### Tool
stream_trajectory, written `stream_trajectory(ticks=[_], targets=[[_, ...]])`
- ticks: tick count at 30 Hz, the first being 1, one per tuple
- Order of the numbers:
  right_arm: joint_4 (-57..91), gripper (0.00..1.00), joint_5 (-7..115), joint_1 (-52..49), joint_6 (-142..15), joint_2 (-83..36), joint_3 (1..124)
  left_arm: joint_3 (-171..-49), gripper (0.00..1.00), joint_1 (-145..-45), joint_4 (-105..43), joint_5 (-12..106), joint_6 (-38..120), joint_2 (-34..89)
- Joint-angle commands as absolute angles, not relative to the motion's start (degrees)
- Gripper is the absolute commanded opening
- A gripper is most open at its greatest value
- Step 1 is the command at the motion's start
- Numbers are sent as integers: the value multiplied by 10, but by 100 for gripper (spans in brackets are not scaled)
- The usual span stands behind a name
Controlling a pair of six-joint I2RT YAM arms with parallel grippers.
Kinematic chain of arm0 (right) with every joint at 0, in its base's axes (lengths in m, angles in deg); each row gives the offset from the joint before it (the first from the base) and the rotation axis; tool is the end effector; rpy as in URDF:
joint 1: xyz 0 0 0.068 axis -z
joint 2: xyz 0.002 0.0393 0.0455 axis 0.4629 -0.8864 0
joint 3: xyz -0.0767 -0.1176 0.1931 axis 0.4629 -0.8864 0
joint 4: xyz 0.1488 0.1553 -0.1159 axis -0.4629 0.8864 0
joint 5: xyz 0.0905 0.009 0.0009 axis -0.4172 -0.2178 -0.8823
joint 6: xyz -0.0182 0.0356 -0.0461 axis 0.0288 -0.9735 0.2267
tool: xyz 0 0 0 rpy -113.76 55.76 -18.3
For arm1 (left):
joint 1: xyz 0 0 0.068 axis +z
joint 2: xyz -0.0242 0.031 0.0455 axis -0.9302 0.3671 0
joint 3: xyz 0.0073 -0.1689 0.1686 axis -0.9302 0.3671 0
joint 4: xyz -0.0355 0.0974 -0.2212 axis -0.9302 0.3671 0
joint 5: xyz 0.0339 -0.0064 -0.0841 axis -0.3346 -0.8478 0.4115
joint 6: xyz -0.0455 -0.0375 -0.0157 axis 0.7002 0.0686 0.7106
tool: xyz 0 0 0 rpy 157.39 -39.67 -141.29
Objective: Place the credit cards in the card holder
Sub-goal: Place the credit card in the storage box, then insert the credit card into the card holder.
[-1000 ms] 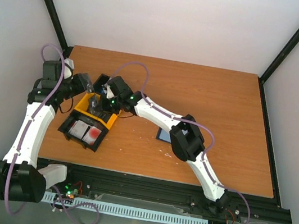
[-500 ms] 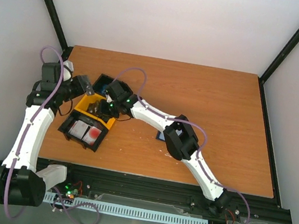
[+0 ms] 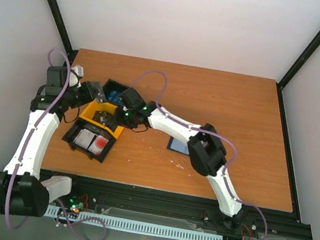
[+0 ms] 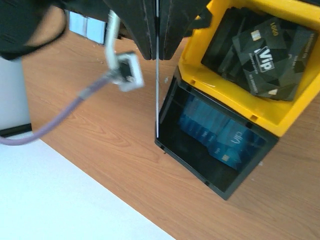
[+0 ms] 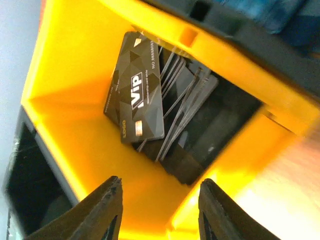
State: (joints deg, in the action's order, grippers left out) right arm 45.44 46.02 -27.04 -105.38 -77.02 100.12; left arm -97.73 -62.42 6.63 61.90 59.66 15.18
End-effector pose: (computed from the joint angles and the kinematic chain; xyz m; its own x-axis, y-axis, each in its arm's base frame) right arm 0.2733 0.4054 0.1585 -0.9570 -0.1008 -0.2721 -0.2527 0.7506 0.6105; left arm 0.2359 0.0070 0.2929 -0.6387 -0.5345 -0.5535 -0.1310 0.7844 -0.6063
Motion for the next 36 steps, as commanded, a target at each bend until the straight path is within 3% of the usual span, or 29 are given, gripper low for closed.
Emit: stream_trajectory(ticks=[1,3,16,28,36], targets=[[436,44,539,-262,-1043,-630,914,-972,1,-625,38,690,588,179],[415,49,554,-252,-1038,-584,862,-971,1,-635,32,704,590,192],[424,55,611,-111,-1006,-350,548,-989,1,-820,-20,771,567,345],[561,51,697,-13,-1011,-291,435,-1074,1,-950,-141,862,565,545],[539,47,642,37,-964,-282,384,-1066,1,-1021,-306,831,643,614]])
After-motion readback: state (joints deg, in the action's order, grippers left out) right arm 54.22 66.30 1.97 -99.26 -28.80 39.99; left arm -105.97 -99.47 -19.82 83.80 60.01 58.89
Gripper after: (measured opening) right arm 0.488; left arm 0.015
